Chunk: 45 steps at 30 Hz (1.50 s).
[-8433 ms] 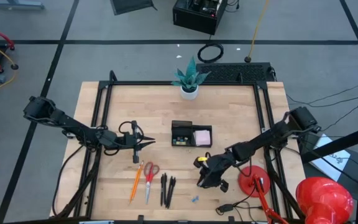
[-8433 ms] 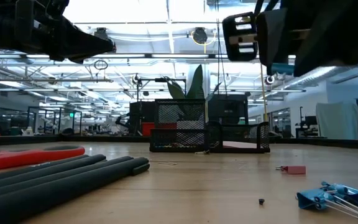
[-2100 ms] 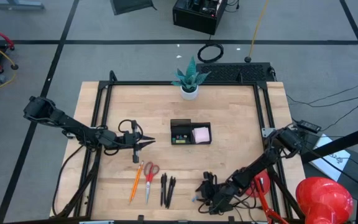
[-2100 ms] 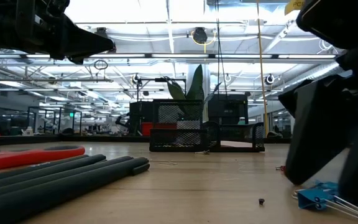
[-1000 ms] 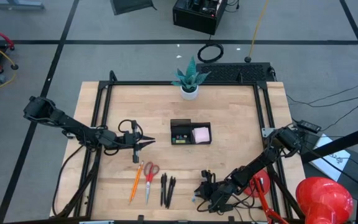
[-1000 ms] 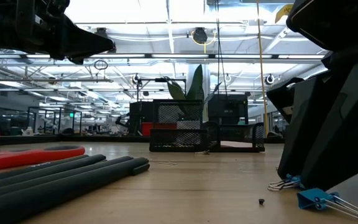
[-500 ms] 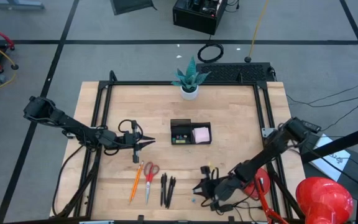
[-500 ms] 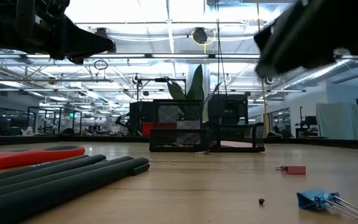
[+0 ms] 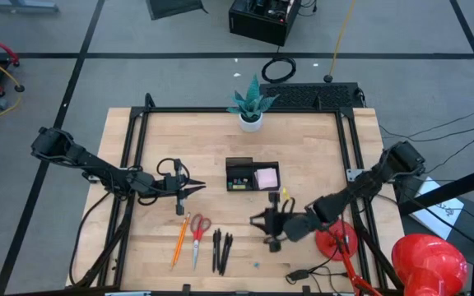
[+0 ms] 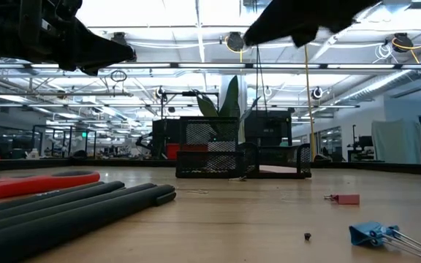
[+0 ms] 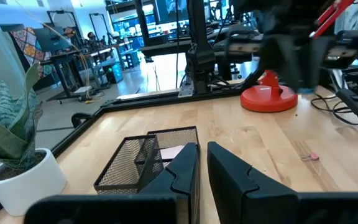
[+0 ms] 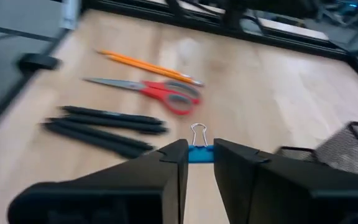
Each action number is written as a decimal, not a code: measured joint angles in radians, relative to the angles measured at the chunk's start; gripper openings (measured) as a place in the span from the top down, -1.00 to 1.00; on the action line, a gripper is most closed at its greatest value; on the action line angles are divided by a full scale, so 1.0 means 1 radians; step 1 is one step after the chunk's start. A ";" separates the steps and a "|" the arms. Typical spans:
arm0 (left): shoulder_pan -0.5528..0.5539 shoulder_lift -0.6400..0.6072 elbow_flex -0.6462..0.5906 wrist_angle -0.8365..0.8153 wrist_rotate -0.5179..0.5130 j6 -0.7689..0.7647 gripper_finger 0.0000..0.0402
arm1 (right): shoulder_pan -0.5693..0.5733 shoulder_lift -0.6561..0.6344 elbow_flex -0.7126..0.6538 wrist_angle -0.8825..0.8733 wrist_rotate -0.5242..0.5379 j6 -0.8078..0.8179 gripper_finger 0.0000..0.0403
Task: Pick and place office supplies into organizer
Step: Put the blue binder clip into the black desk organizer
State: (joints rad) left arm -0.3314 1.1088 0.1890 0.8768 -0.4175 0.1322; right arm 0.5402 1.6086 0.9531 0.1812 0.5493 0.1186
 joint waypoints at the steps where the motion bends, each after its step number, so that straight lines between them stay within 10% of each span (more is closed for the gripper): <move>1: 0.000 0.000 0.000 0.000 0.000 0.001 0.77 | -0.018 0.007 0.000 0.000 0.000 -0.007 0.74; 9: 0.000 0.000 0.000 -0.004 -0.002 0.003 0.77 | -0.209 0.064 0.000 -0.008 -0.014 -0.100 0.74; 26: 0.000 0.000 0.000 -0.012 -0.003 0.044 0.77 | -0.514 0.085 -0.001 -0.005 -0.446 -0.172 0.74; 45: 0.025 0.000 0.000 -0.013 -0.003 0.046 0.77 | -0.539 0.218 0.002 0.051 -0.367 -0.186 0.69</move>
State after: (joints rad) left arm -0.3061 1.1084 0.1894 0.8642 -0.4202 0.1783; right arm 0.0013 1.8263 0.9546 0.2323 0.1823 -0.0673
